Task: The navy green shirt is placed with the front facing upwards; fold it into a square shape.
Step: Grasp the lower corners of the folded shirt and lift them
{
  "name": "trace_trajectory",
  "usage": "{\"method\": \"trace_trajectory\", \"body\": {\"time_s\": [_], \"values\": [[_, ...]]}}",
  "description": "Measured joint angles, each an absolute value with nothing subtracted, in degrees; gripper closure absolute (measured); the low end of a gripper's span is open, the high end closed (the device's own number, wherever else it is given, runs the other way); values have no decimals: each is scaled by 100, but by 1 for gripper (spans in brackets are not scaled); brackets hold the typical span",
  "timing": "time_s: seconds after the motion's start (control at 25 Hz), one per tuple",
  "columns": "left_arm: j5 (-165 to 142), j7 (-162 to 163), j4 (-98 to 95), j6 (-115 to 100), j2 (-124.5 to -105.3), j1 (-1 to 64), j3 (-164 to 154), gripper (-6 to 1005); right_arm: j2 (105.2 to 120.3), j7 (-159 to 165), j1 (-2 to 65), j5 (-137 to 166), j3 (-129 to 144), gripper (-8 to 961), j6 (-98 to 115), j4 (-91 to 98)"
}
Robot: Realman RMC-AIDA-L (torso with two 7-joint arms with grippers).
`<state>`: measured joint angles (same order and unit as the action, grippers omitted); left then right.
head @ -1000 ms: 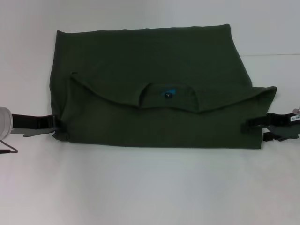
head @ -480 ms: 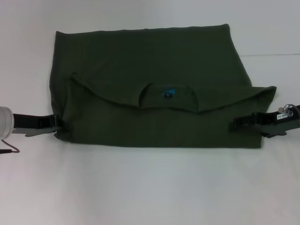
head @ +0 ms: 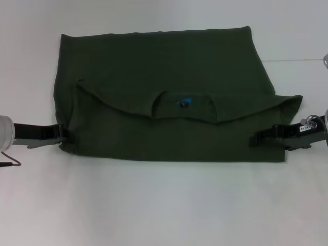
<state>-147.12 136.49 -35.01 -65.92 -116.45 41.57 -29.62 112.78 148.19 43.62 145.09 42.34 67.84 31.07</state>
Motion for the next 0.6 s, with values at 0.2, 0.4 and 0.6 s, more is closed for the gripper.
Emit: {"method": "trace_trajectory", "body": {"time_s": [0.2, 0.4, 0.6], "values": [[-14696, 13649, -3513, -6596, -11645, 4157, -2962, 950, 11285, 14827, 4388, 14522, 4363, 135, 6774, 3105], [-14663, 13645, -3516, -6596, -11645, 4157, -2976, 949, 11297, 14825, 4406, 14531, 4401, 320, 6800, 3076], [-14659, 13640, -3516, -6608, -11645, 4156, -2973, 949, 11285, 14823, 4419, 14529, 4513, 577, 6802, 3083]]}}
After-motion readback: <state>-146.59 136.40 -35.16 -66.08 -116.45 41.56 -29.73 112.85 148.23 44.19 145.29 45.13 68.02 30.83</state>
